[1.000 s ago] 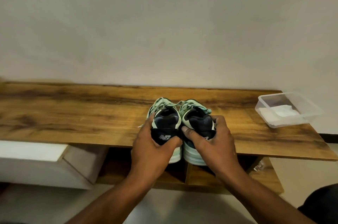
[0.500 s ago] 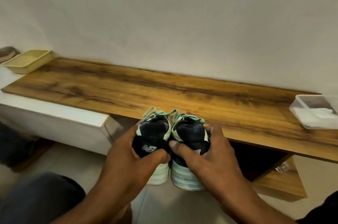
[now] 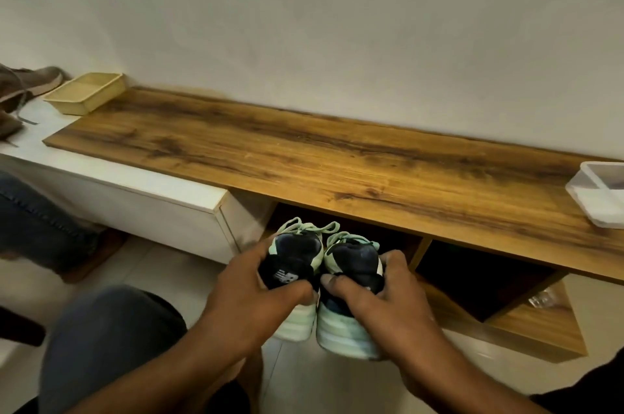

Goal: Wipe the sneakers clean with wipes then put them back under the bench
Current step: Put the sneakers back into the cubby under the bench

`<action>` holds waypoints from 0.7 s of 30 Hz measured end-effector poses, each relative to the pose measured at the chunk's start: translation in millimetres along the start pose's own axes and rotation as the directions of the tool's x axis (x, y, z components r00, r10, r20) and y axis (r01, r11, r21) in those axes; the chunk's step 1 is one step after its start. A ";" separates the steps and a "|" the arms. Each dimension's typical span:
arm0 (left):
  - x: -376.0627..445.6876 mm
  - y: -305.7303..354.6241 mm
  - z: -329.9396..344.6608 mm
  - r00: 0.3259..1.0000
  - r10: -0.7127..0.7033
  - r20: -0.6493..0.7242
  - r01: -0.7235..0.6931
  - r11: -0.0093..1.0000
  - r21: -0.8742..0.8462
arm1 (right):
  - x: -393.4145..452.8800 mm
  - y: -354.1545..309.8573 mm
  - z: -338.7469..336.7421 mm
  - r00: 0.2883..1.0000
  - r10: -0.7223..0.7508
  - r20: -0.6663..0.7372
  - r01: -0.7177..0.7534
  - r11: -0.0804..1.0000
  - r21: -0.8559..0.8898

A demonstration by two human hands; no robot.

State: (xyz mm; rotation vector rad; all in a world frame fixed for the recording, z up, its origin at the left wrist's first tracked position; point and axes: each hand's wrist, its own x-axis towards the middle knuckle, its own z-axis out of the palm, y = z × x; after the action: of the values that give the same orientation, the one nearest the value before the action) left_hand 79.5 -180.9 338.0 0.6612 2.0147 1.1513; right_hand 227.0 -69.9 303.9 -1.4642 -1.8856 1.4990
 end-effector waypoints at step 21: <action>203.9 -107.0 101.0 0.982 -0.162 0.094 0.156 0.985 0.072 | 176.4 115.9 53.3 0.954 0.240 -0.182 -0.264 0.956 -0.124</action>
State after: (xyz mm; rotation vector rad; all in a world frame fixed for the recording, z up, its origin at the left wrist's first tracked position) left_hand 24.6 -33.3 142.0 0.5669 1.9885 0.9452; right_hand 171.4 42.2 125.8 -1.8975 -1.7967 1.3143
